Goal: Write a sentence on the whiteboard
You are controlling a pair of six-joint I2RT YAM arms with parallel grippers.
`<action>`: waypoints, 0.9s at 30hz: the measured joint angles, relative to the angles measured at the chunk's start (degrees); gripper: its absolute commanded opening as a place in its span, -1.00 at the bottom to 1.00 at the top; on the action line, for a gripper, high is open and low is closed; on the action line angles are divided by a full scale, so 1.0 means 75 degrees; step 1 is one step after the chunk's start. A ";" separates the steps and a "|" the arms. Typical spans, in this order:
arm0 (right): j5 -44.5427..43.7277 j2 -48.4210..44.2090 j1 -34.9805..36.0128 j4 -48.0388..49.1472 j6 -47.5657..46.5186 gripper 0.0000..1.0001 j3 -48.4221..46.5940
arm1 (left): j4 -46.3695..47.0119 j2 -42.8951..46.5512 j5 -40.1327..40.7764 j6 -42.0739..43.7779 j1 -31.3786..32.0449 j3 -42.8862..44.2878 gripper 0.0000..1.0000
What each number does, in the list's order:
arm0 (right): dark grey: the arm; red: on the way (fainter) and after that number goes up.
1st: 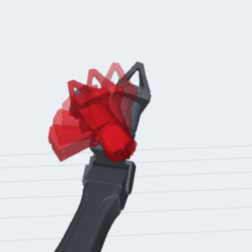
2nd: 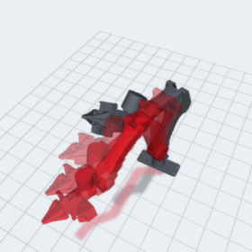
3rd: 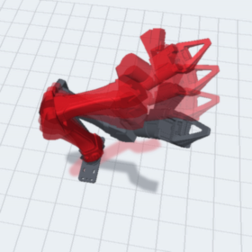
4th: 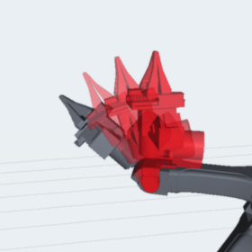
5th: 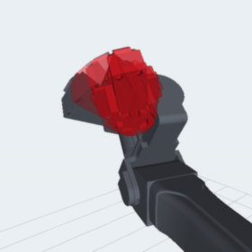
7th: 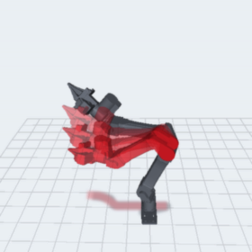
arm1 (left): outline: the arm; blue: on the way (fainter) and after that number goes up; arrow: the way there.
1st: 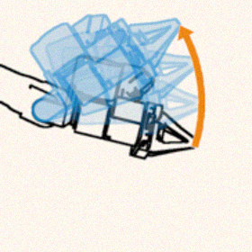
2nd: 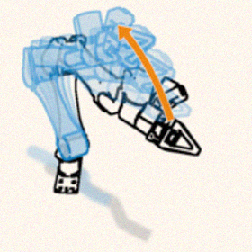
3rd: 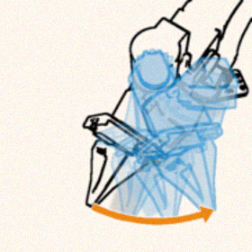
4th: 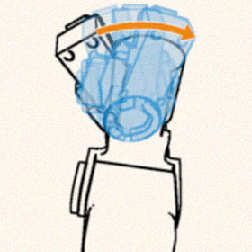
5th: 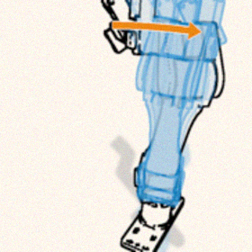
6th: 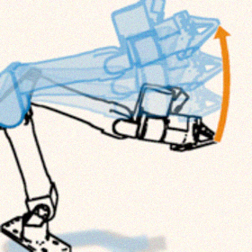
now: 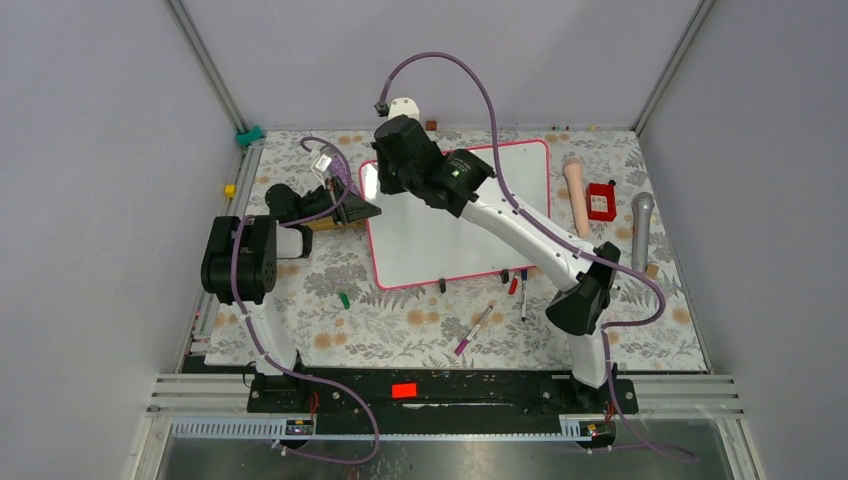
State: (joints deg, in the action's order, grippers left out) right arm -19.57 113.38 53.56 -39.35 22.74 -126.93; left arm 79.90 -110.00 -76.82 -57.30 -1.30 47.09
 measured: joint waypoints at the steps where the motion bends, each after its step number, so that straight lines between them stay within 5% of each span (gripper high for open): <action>1: -0.0064 0.0032 0.0064 -0.0038 -0.0044 -1.00 -0.0020 | -0.0003 0.0000 0.0000 0.0006 0.0020 0.0000 -1.00; 27: -0.0726 0.0664 0.0315 -0.0749 -0.0050 -1.00 -0.0353 | 0.0102 -0.0087 -0.0020 -0.0017 0.0259 0.0003 -1.00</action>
State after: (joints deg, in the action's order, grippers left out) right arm -25.02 118.37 55.92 -44.97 22.37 -129.58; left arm 80.66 -110.65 -76.97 -57.43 0.64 47.11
